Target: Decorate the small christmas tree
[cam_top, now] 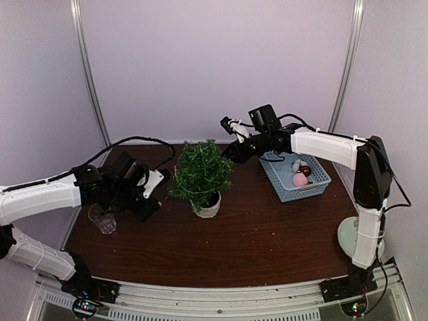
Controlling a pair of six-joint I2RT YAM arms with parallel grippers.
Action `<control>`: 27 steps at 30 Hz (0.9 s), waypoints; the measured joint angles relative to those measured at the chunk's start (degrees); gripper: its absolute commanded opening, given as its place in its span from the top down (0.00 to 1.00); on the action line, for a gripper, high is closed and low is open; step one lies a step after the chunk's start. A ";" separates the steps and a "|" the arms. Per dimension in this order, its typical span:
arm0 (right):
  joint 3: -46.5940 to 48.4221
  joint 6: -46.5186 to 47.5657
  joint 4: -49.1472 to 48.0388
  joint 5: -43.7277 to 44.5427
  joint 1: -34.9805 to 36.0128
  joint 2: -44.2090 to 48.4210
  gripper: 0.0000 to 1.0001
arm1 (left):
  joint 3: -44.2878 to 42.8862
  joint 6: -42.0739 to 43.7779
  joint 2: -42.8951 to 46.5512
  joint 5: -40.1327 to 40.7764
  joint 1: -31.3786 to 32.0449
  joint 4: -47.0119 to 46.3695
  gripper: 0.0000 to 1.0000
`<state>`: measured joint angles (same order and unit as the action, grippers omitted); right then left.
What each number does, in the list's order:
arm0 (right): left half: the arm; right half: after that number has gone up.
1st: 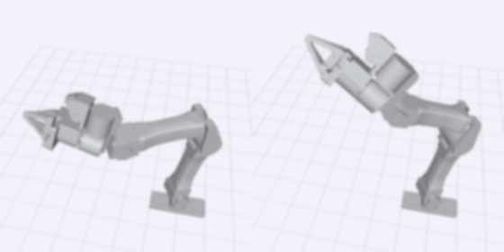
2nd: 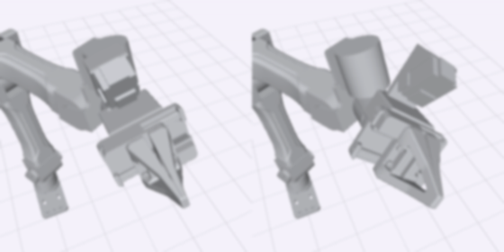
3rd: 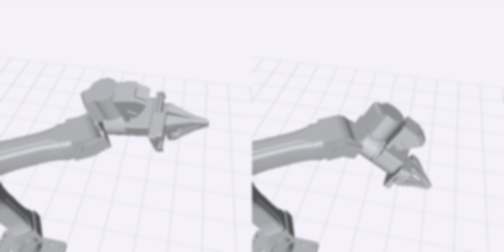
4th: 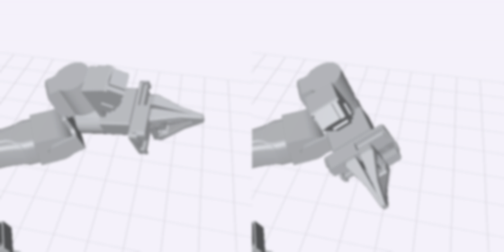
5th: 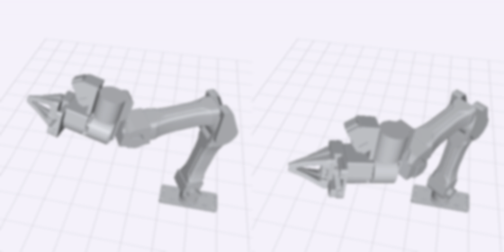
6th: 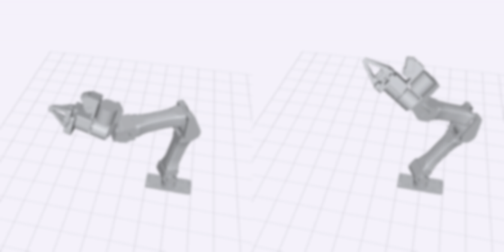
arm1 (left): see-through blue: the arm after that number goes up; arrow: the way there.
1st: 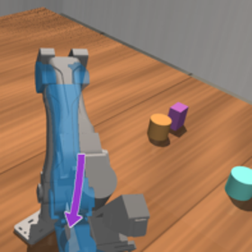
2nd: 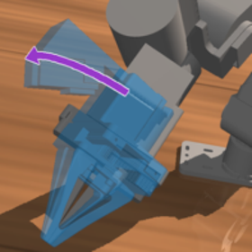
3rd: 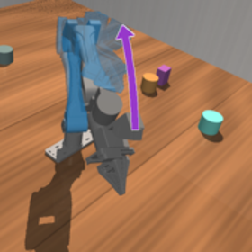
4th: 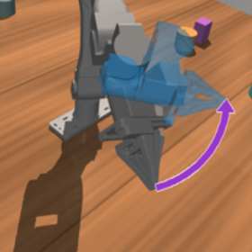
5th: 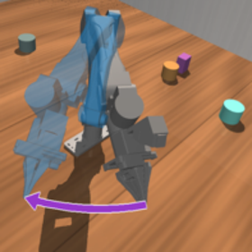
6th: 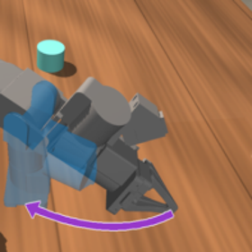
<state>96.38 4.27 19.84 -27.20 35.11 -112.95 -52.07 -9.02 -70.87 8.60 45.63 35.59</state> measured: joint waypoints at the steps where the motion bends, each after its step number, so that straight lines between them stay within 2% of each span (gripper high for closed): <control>1: 0.00 0.00 -0.02 0.00 0.07 0.00 0.80 | 0.00 0.13 0.76 -0.70 0.68 0.28 1.00; 8: 0.00 0.00 -0.04 0.00 0.44 0.00 0.80 | -1.01 0.66 4.81 -4.31 2.12 2.03 1.00; 13: 0.00 0.00 -0.07 0.00 0.52 0.00 0.80 | -4.55 1.75 5.09 -2.82 2.16 4.24 1.00; 21: 0.00 0.00 -0.11 0.00 0.55 0.00 0.80 | -6.56 3.61 4.46 -4.24 3.02 5.97 1.00; 27: 0.00 0.00 -0.15 0.00 0.55 0.00 0.80 | -6.71 3.78 0.44 -6.29 4.02 5.42 1.00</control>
<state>96.38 4.27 19.68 -27.20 35.66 -112.95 -58.78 -5.23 -70.43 2.31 49.65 41.01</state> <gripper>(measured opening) 0.197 0.088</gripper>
